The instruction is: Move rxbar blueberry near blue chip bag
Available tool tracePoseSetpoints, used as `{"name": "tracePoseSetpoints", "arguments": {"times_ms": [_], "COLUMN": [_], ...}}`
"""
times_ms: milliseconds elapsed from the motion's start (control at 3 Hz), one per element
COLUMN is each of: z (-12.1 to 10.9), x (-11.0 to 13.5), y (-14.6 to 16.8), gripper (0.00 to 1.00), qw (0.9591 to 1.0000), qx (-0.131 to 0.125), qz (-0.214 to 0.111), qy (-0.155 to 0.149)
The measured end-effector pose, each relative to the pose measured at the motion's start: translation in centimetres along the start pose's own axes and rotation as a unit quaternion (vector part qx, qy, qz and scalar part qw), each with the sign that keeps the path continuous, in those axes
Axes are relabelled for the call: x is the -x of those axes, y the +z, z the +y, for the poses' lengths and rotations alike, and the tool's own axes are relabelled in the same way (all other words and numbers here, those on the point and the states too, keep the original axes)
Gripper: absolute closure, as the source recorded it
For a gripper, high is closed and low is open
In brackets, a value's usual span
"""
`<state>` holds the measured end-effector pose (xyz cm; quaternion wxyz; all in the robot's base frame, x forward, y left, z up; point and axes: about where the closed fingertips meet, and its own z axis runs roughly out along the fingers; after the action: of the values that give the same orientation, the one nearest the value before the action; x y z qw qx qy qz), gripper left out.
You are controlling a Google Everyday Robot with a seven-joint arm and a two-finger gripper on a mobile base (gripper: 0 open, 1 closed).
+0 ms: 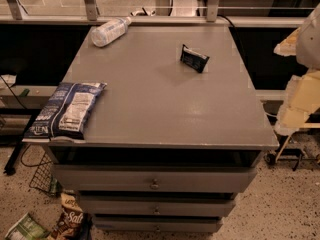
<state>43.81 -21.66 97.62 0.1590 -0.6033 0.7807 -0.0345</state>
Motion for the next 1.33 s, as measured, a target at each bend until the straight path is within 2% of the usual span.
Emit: {"name": "tracePoseSetpoints", "arguments": {"times_ms": [333, 667, 1000, 1333], "z": [0.0, -3.0, -7.8, -12.5], "x": [0.0, 1.2, 3.9, 8.0], "y": [0.0, 0.9, 2.4, 4.5], "gripper": [0.00, 0.00, 0.00, 0.00], "qw": [1.0000, 0.9996, 0.9973, 0.9933], "qx": [0.000, -0.015, -0.033, -0.040], "qz": [0.000, -0.026, -0.066, -0.108], "qy": [0.000, -0.002, -0.001, 0.008]}}
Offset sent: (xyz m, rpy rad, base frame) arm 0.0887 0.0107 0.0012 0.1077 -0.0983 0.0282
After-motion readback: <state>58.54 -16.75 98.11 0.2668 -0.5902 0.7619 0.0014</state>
